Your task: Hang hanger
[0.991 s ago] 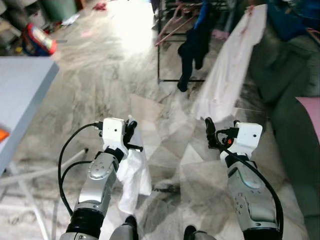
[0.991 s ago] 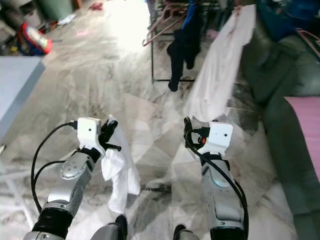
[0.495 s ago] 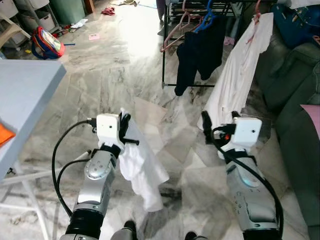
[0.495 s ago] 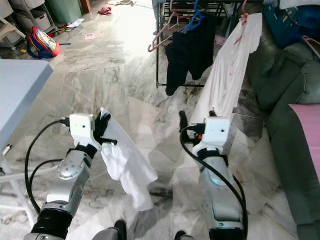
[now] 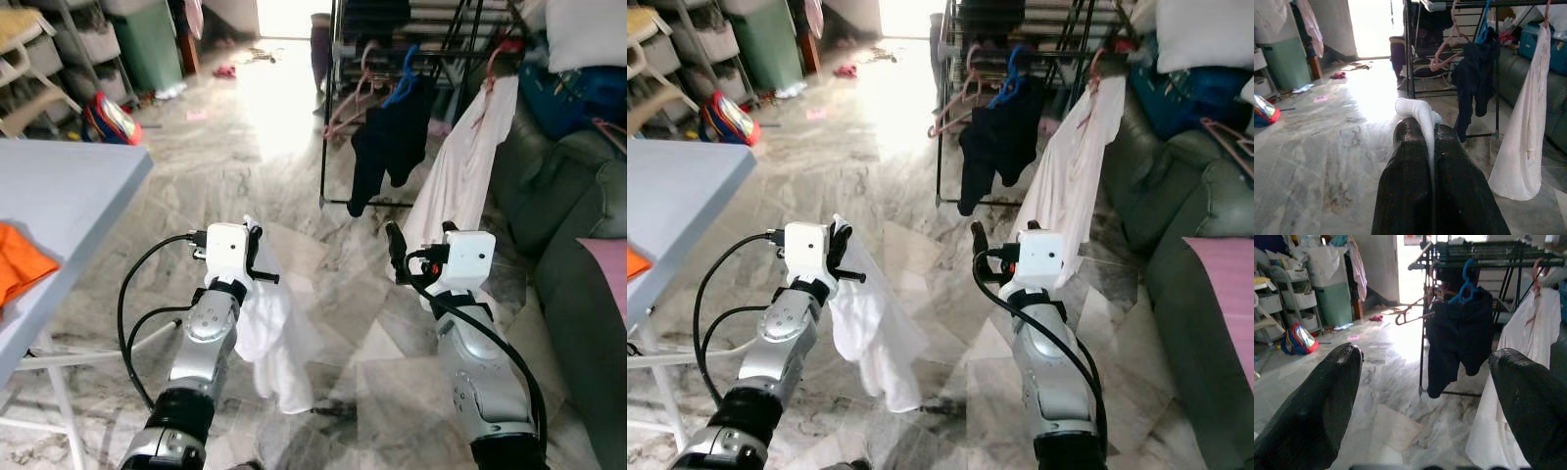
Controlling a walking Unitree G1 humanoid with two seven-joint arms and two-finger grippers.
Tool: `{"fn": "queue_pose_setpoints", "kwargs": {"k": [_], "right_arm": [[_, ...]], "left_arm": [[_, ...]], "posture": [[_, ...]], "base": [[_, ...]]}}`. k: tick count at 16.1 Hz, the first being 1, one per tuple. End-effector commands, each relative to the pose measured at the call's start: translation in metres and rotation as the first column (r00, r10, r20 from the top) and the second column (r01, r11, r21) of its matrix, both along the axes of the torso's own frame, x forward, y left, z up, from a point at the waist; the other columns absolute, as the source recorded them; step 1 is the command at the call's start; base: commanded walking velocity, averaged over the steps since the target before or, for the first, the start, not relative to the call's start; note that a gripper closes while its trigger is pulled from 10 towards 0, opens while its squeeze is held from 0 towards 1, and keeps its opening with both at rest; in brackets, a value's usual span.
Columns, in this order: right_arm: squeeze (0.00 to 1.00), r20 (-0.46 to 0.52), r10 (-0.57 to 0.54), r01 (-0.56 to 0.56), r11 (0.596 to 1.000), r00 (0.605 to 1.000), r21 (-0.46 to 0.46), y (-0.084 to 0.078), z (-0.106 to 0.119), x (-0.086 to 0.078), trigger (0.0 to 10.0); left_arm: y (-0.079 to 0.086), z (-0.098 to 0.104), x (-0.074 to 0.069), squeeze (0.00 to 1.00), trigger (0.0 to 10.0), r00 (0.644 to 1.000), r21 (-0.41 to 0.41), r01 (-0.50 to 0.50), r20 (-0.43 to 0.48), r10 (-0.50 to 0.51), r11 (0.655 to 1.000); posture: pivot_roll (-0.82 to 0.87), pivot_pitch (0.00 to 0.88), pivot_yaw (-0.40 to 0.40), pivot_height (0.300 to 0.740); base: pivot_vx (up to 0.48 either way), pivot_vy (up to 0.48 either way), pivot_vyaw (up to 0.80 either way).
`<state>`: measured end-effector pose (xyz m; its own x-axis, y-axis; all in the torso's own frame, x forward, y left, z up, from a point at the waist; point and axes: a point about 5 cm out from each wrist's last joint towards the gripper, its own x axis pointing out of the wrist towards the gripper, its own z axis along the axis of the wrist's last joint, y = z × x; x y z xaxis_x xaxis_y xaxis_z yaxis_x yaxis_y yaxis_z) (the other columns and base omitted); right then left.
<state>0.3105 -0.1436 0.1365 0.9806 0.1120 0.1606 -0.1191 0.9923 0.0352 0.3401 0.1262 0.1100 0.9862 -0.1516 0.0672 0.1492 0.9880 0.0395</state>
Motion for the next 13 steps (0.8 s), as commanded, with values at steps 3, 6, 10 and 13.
{"fn": "queue_pose_setpoints", "kwargs": {"k": [3, 6, 10, 13], "right_arm": [[0.0, 0.027, -0.001, 0.002, 1.0, 1.0, -0.028, 0.001, 0.004, 0.002, 10.0], [0.0, 0.053, 0.005, -0.003, 0.999, 0.999, -0.045, 0.001, 0.007, 0.002, 10.0], [0.0, 0.056, 0.011, -0.008, 0.999, 0.998, -0.049, 0.001, 0.007, -0.002, 10.0], [0.0, 0.057, 0.003, -0.001, 0.999, 0.998, -0.04, 0.0, 0.007, -0.001, 10.0]], "left_arm": [[-0.008, 0.004, 0.002, 0.0, 10.0, 0.999, -0.03, 0.035, 0.033, -0.034, 0.999], [-0.014, 0.008, 0.002, 0.0, 10.0, 0.996, -0.056, 0.066, 0.062, -0.063, 0.996], [-0.017, 0.008, 0.0, 0.0, 10.0, 0.994, -0.082, 0.084, 0.078, -0.077, 0.993], [-0.014, 0.007, -0.002, 0.0, 10.0, 0.994, -0.084, 0.084, 0.082, -0.077, 0.993]], "posture": [[0.04, 0.0, -0.005, 0.74], [0.02, 0.0, 0.004, 0.74], [0.02, 0.027, -0.005, 0.74], [0.03, 0.039, -0.003, 0.74]], "base": [[0.0, 0.0, 0.0], [0.0, 0.0, 0.0], [0.067, 0.0, 0.1], [0.306, 0.0, 0.0]]}}
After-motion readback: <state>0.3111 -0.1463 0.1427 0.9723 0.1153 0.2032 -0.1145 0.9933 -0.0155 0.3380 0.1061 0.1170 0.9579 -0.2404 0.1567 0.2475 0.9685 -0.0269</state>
